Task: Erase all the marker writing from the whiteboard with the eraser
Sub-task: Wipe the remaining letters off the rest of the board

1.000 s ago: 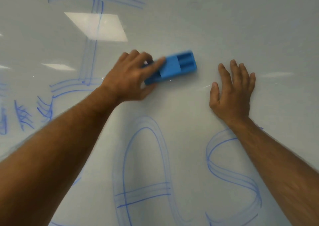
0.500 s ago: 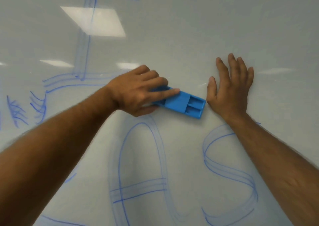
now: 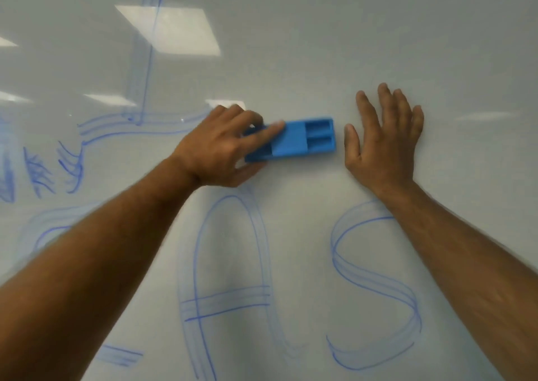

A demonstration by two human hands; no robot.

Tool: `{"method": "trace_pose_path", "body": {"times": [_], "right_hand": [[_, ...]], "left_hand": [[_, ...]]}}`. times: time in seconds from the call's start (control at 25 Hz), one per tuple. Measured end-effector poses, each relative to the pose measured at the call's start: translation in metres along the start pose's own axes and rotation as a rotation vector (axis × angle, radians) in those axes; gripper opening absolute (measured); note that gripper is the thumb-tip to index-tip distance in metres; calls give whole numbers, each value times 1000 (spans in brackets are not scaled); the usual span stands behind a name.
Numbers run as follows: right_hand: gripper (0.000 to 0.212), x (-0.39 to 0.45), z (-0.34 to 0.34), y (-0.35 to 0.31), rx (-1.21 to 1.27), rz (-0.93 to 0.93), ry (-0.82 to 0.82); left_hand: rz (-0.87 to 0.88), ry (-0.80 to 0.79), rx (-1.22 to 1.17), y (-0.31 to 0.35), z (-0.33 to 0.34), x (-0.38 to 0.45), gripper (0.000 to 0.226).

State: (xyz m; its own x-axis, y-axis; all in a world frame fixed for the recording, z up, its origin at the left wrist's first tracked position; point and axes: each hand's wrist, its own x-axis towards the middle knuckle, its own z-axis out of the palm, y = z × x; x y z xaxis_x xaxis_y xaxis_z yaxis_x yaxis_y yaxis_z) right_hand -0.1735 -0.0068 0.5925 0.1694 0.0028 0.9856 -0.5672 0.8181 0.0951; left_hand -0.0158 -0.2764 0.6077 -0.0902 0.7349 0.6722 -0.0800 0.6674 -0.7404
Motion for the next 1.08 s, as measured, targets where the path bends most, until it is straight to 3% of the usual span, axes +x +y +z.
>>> {"method": "trace_pose_path", "body": {"times": [0.16,0.24,0.28,0.36,0.44,0.48,0.56,0.68,0.76,0.84,1.0,1.08], "right_hand": [[58,-1,-7,21,-25,-31,-16],[59,-2,-7,22,-20,-23,-15],[59,-2,-7,21,-22,-24,-14],[60,-2,-8,23,-25,-24,-22],[63,-2,-11,32,-33,10,-33],[64,-3,-13,39,-45,46,-41],[68,-5,-19,54,-70,132,-73],[72,-8,-33,74,-94,223,-128],[74,-10,-41,82,-101,249,-169],[76,-15,-45,86,-110,252,-202],[75,-22,-50,94,-121,198,-225],[73,-22,-53,104,-141,143,-226]], "left_hand": [[-639,92,92,-27,-4,10,67],[-742,100,54,-28,-4,14,69],[-646,114,52,-22,-2,14,67],[-283,124,-5,1,4,13,61],[81,36,-88,25,10,10,58],[179,-4,-91,32,12,9,59],[118,10,-39,35,16,8,62],[-284,114,39,25,15,18,62],[-410,118,55,24,14,26,63],[-311,114,40,39,20,28,64],[146,71,-127,88,29,22,57],[163,43,-135,96,32,25,56]]}}
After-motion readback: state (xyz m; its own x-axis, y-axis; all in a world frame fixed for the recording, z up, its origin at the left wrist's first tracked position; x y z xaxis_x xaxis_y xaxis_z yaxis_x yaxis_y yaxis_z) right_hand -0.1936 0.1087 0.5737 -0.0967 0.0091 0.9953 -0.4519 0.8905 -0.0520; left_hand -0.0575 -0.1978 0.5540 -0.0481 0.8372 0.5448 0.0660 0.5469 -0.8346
